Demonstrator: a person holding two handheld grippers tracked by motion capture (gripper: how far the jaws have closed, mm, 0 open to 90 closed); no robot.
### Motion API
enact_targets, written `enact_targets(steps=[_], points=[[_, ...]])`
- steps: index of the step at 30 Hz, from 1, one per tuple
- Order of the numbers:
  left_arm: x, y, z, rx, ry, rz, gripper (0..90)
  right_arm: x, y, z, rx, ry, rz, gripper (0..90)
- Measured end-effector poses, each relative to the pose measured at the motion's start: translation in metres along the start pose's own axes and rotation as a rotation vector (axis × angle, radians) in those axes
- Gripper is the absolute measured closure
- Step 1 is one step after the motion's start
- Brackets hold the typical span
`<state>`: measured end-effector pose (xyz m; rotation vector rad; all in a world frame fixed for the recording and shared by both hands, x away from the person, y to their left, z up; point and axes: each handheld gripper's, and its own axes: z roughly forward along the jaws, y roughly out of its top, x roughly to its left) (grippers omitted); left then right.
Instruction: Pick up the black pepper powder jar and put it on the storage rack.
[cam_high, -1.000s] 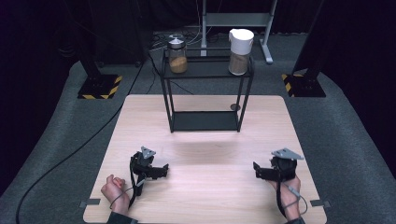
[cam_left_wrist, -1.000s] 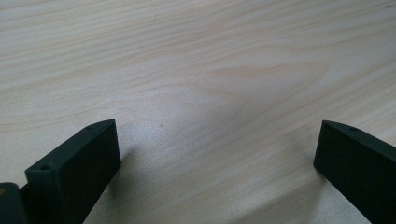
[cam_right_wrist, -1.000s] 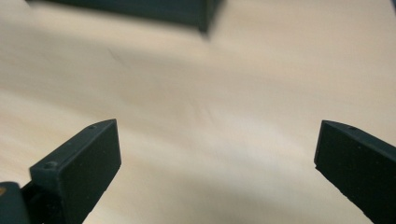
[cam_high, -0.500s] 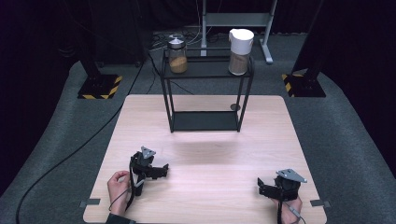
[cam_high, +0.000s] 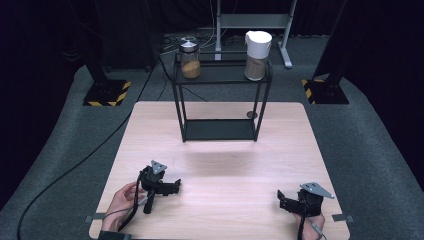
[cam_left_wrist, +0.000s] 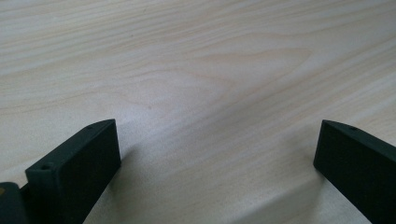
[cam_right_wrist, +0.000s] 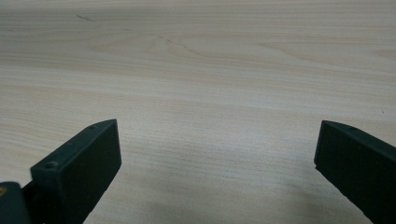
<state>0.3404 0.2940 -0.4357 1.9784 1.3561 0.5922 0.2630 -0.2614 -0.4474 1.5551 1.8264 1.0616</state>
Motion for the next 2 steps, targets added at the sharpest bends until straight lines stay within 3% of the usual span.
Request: enact_targets(steps=[2], points=[[-0.0047,-0.0017,-0.0015,-0.002,0.013,-0.012,0.0,-0.0001,0.0001,0.0000,0.000,0.001,0.001,0.0]])
